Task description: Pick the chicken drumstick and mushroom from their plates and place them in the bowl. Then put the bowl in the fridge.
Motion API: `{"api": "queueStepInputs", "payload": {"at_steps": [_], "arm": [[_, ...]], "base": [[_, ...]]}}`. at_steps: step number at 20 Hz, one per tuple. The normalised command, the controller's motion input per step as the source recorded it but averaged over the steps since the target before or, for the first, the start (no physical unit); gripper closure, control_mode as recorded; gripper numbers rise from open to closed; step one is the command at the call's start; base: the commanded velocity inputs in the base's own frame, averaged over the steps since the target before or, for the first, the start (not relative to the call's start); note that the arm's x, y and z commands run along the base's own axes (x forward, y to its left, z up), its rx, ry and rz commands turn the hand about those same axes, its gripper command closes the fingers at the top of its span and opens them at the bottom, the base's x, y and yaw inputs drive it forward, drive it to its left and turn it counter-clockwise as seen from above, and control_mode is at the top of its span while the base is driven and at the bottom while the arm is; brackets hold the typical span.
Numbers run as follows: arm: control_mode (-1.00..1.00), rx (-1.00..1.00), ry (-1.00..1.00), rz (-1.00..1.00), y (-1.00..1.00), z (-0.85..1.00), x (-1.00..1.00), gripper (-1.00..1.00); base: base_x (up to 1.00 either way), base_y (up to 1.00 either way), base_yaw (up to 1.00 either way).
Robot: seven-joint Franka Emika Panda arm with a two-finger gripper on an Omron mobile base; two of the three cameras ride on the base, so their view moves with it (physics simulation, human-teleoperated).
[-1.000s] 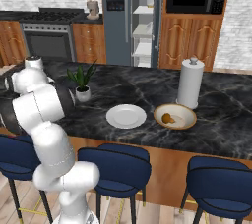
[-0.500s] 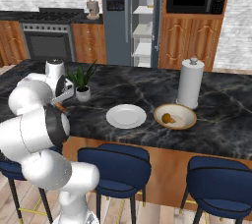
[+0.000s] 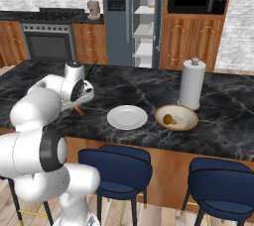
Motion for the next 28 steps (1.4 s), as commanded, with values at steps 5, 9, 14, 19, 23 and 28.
{"api": "queueStepInputs", "payload": {"at_steps": [5,9,14,19,23,28], "arm": [[-1.00,0.00,0.00,-0.25,-0.71,0.02,0.02,1.00],[-1.00,0.00,0.00,-0.26,-0.71,0.04,0.02,1.00],[-1.00,0.00,0.06,-0.24,-0.71,0.09,0.06,1.00],[-1.00,0.00,0.11,-0.23,-0.71,0.07,0.08,1.00],[-1.00,0.00,0.09,-0.23,-0.69,0.05,0.12,1.00],[-1.00,-0.01,0.13,-0.19,-0.68,0.07,0.17,1.00]], "base": [[0.00,0.00,0.00],[0.00,0.00,0.00],[0.00,0.00,0.00],[0.00,0.00,0.00],[0.00,0.00,0.00],[0.00,0.00,0.00]]}}
